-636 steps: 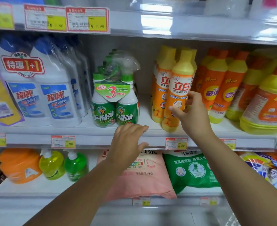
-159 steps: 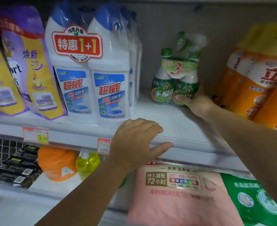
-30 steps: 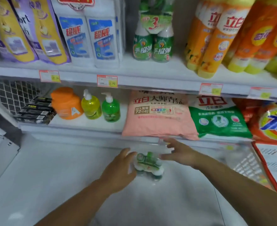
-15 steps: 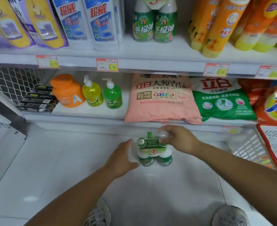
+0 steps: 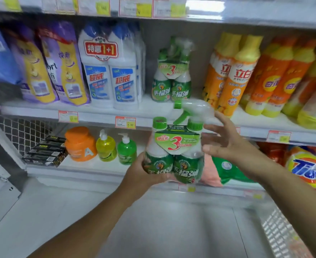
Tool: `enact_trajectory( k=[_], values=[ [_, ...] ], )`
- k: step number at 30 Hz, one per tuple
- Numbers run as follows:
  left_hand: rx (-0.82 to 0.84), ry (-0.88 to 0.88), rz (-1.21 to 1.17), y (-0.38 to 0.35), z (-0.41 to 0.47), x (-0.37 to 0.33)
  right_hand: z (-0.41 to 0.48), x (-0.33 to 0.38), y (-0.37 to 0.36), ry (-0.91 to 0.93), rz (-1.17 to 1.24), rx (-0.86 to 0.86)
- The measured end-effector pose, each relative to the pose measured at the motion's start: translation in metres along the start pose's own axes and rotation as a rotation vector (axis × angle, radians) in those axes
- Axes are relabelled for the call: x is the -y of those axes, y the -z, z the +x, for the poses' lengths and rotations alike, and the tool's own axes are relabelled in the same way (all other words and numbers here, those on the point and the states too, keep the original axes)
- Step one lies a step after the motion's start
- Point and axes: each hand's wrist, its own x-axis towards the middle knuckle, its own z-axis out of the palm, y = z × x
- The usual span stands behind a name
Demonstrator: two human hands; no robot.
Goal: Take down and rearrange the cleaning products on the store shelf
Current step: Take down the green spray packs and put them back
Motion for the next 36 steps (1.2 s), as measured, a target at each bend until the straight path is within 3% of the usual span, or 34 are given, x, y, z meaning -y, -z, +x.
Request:
enact_trajectory(
  k=[2, 7, 13, 17, 23, 36],
  values=[
    [-0.048, -0.057, 0.024, 0.002, 0.015, -0.027, 0.005, -0.007, -0.008, -0.042, -0.147, 0.045],
    [-0.094, -0.232, 0.257, 0.014, 0.055, -0.095, 0.053, -0.006, -0.011, 0.177, -0.165, -0.17],
    [-0.238, -0.376, 0.421, 0.018, 0.114, -0.12, 0.114, 0.009, 0.001, 0.405, -0.258, -0.256],
    [-0.339, -0.38, 0.507, 0.016, 0.142, -0.108, 0.142, -0.007, 0.002, 0.34, -0.268, -0.279],
    [-0.36, -0.333, 0.454, 0.014, 0.164, -0.101, 0.167, -0.023, 0.004, 0.198, -0.26, -0.377],
    [-0.456, -0.345, 0.73, 0.004, 0.187, -0.081, 0.185, -0.032, -0.006, 0.041, -0.605, -0.519]
  ],
)
